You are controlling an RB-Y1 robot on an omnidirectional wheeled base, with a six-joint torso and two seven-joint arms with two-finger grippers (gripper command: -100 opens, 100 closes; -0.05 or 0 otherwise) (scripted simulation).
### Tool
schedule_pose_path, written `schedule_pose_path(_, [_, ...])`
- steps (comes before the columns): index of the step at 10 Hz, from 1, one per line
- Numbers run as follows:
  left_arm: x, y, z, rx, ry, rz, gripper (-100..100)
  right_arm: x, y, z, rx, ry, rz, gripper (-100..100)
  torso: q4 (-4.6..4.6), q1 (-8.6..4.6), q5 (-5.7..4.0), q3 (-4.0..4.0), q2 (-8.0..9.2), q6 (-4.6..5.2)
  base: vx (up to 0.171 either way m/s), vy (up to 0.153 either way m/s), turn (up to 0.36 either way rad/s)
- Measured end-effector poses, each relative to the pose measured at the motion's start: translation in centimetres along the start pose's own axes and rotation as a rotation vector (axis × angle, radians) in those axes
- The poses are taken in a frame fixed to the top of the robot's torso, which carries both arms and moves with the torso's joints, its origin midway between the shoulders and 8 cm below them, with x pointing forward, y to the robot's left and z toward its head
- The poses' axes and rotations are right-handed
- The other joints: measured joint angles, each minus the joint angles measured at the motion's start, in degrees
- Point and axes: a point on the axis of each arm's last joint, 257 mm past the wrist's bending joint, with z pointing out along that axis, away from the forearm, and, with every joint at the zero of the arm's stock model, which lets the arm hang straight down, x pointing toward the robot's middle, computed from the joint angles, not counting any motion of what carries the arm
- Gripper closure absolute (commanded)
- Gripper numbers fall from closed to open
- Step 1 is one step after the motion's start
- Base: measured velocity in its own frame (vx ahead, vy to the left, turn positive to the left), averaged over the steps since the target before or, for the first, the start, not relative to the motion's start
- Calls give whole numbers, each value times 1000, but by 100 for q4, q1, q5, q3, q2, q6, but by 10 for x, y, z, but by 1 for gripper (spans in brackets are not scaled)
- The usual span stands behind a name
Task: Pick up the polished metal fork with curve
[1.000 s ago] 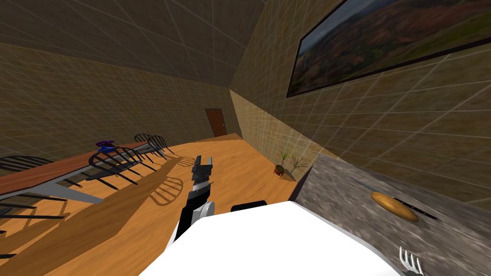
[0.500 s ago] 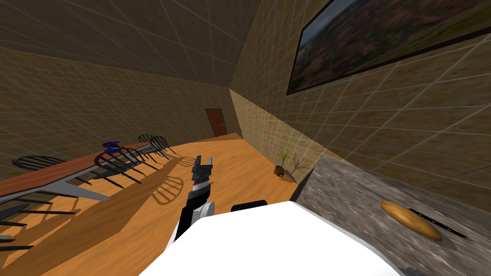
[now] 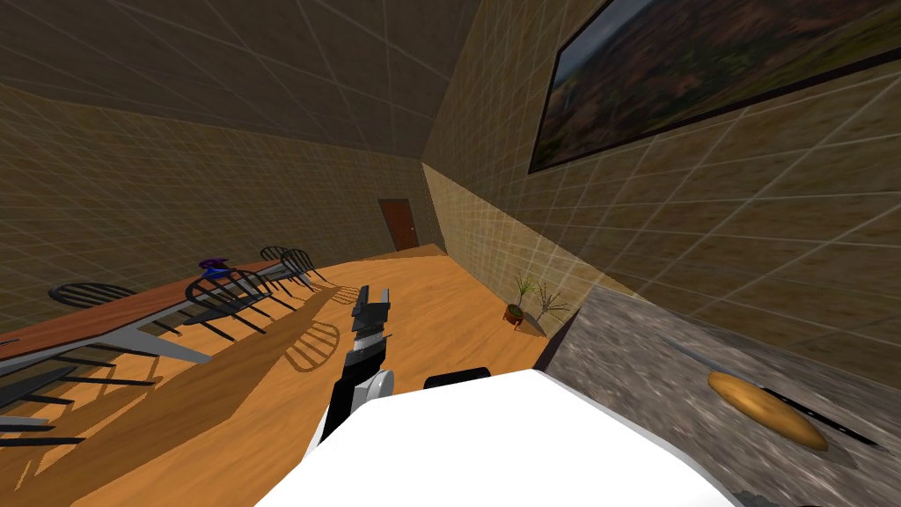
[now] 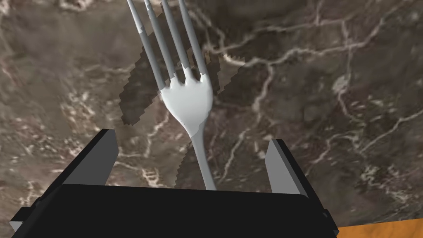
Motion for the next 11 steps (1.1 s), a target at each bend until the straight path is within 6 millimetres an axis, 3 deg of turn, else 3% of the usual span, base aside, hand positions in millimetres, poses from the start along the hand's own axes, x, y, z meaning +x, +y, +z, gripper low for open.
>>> schedule_pose_path(2, [0,0,0,0,0,0,0,1,2,5,-1,1,4,-100,0,-1,0,0,0,1,-3,5,10])
schedule_pose_path(3, [0,0,0,0,0,0,0,2,2,5,-2,1,4,100,0,-2,1,0,-1,1,0,0,0])
schedule_pose_path(7, [0,0,0,0,0,0,0,2,2,5,-2,1,1,100,0,-5,-2,-2,-5,3,0,0,0])
schedule_pose_path(8, [0,0,0,0,0,0,0,2,2,5,-2,1,1,0,0,-5,-3,-3,-5,3,0,0,0])
schedule_pose_path(9, [0,0,0,0,0,0,0,2,2,5,-2,1,1,100,0,-6,-3,-3,-5,3,4,-10,-42])
schedule_pose_path(11, [0,0,0,0,0,0,0,-1,0,0,-1,0,-1,100,-1,-8,-2,-4,-7,4,7,-14,-31])
